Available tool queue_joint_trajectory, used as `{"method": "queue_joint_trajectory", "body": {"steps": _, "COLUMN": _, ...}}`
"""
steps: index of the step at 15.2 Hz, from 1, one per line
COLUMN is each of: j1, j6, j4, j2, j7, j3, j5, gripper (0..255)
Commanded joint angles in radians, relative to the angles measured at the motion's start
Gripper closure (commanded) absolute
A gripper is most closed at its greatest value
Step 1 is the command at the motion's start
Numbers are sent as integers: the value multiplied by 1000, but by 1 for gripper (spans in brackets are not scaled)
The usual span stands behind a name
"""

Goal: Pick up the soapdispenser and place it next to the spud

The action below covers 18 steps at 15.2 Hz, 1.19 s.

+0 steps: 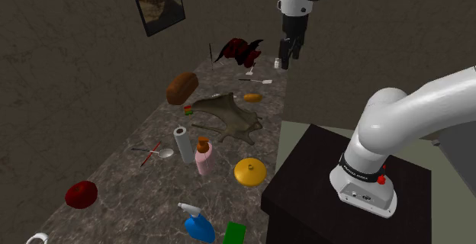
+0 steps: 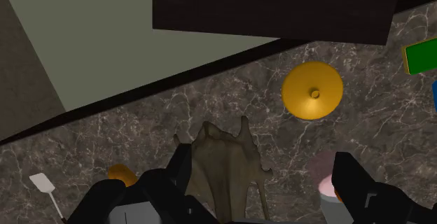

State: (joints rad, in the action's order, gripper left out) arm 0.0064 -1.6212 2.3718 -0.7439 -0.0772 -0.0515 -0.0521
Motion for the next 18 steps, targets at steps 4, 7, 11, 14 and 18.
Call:
{"method": "queue_joint_trajectory", "body": {"steps": 4, "j1": 13, "j6": -85, "j4": 30, "j2": 57, "j7": 54, "j3": 36, "j5": 26, "gripper": 0}}
{"method": "queue_joint_trajectory", "body": {"steps": 7, "j1": 27, "j6": -170, "j4": 47, "j2": 127, "j7": 106, "j3": 71, "j5": 49, "gripper": 0}}
{"method": "queue_joint_trajectory", "body": {"steps": 11, "j1": 42, "j6": -282, "j4": 49, "j2": 238, "j7": 174, "j3": 117, "j5": 73, "gripper": 0}}
{"method": "queue_joint_trajectory", "body": {"steps": 14, "j1": 52, "j6": -362, "j4": 36, "j2": 331, "j7": 225, "j3": 150, "j5": 84, "gripper": 0}}
{"method": "queue_joint_trajectory", "body": {"steps": 18, "j1": 64, "j6": -460, "j4": -1, "j2": 468, "j7": 294, "j3": 191, "j5": 87, "gripper": 0}}
